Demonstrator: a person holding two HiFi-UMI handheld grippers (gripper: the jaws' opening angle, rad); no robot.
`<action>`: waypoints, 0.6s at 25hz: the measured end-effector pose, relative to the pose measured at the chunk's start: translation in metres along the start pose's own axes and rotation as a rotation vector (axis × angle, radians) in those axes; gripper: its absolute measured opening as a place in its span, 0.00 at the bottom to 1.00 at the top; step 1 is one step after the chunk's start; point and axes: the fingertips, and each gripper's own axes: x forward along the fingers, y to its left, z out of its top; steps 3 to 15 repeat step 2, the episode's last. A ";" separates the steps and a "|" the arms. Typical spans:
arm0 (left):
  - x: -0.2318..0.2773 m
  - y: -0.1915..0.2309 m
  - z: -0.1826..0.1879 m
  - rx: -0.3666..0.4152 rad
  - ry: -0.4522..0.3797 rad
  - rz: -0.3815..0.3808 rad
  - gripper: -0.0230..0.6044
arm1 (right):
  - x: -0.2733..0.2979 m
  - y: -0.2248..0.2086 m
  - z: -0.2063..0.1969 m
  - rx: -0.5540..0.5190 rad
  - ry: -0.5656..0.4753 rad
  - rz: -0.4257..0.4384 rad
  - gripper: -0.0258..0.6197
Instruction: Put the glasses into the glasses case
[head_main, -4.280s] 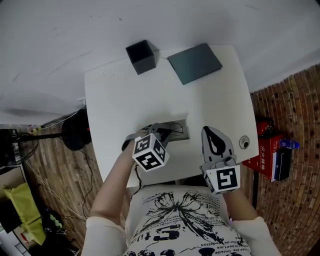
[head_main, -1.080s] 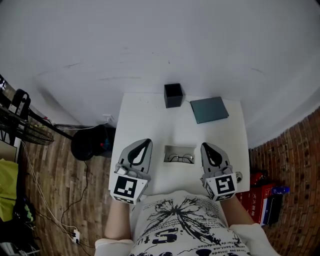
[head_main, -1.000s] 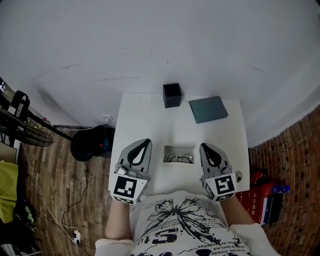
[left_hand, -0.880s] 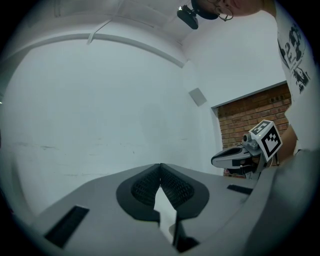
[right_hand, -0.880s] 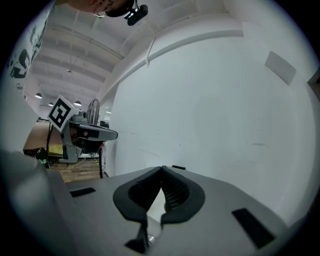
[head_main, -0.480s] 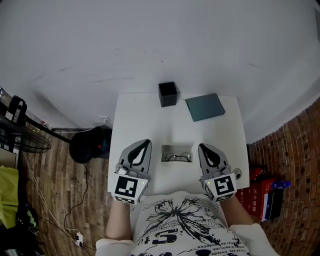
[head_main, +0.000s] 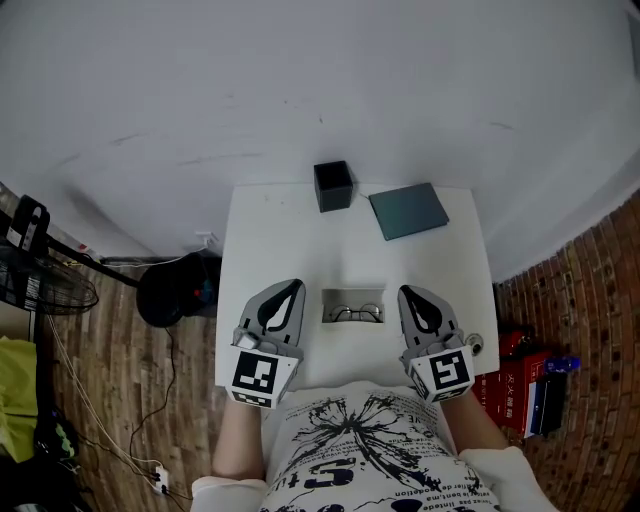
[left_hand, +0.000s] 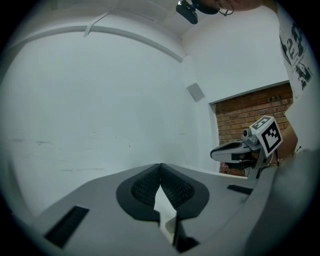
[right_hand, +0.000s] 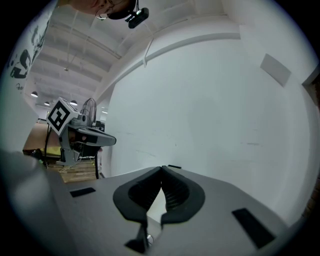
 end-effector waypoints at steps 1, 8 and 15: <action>0.001 0.001 0.000 -0.001 0.000 -0.001 0.06 | 0.001 -0.001 0.000 0.000 0.000 -0.001 0.06; 0.001 0.001 0.000 -0.002 0.000 -0.002 0.06 | 0.002 -0.001 0.000 0.000 0.000 -0.002 0.06; 0.001 0.001 0.000 -0.002 0.000 -0.002 0.06 | 0.002 -0.001 0.000 0.000 0.000 -0.002 0.06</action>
